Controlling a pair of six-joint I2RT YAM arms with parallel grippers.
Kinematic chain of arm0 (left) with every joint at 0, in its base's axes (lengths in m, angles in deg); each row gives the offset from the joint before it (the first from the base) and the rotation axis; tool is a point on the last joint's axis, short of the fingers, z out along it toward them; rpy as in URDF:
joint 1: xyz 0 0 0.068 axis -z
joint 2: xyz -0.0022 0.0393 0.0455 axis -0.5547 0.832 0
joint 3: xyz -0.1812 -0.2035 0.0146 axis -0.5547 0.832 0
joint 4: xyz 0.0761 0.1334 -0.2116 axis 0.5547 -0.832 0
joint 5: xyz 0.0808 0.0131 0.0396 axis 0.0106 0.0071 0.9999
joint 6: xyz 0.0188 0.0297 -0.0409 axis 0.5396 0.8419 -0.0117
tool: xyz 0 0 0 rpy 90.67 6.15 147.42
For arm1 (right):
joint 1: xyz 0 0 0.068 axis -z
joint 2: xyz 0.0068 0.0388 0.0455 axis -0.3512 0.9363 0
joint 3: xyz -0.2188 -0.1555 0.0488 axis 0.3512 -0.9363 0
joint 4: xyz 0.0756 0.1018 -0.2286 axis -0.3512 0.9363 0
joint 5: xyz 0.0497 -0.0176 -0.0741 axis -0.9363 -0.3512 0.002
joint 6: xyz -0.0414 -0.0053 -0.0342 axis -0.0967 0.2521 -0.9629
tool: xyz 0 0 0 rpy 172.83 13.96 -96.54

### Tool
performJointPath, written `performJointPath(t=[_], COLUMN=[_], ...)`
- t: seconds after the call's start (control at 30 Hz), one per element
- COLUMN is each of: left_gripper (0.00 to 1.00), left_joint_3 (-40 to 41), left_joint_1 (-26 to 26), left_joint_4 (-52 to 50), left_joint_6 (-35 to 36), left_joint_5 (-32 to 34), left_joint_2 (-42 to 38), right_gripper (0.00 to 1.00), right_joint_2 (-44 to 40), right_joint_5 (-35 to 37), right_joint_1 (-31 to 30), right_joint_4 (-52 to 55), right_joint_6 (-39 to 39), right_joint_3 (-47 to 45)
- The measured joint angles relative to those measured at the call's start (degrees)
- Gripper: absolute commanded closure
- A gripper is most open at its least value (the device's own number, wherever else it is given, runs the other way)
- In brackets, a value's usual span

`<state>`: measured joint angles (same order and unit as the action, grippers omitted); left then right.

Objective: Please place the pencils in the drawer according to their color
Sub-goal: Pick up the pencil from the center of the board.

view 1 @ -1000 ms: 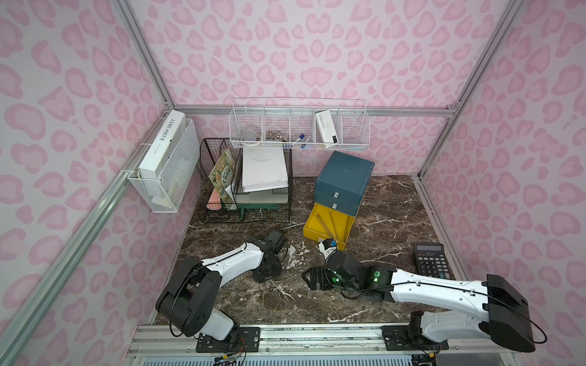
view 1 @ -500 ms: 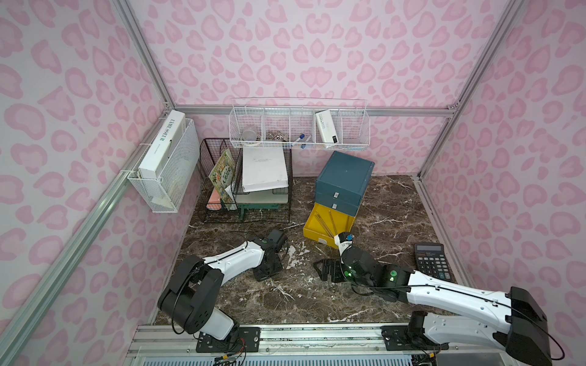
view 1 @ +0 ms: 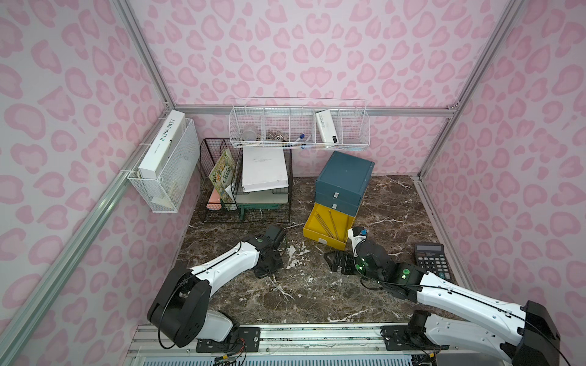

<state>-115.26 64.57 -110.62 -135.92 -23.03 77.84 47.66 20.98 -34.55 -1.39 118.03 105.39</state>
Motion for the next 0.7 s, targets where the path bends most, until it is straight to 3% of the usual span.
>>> performJointPath(t=[0.37, 0.7], left_gripper=[1.00, 1.00], left_joint_3=[-6.49, -17.62], left_joint_1=[2.73, 6.97], left_joint_4=[-2.45, -1.70], left_joint_6=[-0.44, -1.88], left_joint_5=[-0.98, -0.94], left_joint_2=[-2.19, 4.96], right_gripper=[0.00, 0.00], right_joint_2=[-2.05, -5.38], right_joint_5=[-3.06, -5.01], right_joint_1=[4.85, 10.78], right_joint_4=[-0.83, -0.55], right_joint_6=[0.17, -0.13], right_joint_3=[-0.20, -0.04])
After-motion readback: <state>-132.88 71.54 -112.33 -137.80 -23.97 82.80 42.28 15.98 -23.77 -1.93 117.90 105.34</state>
